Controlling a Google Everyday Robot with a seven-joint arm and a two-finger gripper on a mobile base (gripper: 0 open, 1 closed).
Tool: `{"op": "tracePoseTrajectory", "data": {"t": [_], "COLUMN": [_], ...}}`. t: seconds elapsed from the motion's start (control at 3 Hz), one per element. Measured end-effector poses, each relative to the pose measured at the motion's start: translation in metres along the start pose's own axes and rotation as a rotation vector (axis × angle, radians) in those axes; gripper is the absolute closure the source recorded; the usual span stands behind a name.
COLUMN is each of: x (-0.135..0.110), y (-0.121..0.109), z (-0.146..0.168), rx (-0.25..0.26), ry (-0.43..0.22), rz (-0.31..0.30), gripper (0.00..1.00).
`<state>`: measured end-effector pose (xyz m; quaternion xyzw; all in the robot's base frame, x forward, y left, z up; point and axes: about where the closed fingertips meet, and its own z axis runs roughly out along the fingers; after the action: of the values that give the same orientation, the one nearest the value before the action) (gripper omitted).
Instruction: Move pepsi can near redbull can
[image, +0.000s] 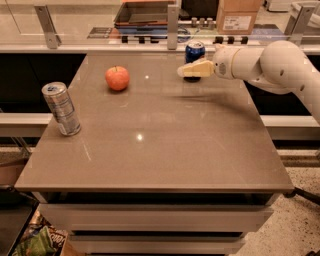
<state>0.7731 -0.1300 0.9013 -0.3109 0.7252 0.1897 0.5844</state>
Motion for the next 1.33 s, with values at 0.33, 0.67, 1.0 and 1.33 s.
{"op": "tracePoseTrajectory", "data": {"t": [0.33, 0.67, 1.0, 1.33], "x": [0.002, 0.005, 0.005, 0.005], "y": [0.001, 0.002, 0.004, 0.006], "z": [0.015, 0.029, 0.031, 0.034], "rx": [-0.021, -0.041, -0.045, -0.049], "ry": [-0.039, -0.065, -0.065, -0.065], "rz": [0.017, 0.036, 0.036, 0.036], "gripper": [0.00, 0.00, 0.18, 0.41]}}
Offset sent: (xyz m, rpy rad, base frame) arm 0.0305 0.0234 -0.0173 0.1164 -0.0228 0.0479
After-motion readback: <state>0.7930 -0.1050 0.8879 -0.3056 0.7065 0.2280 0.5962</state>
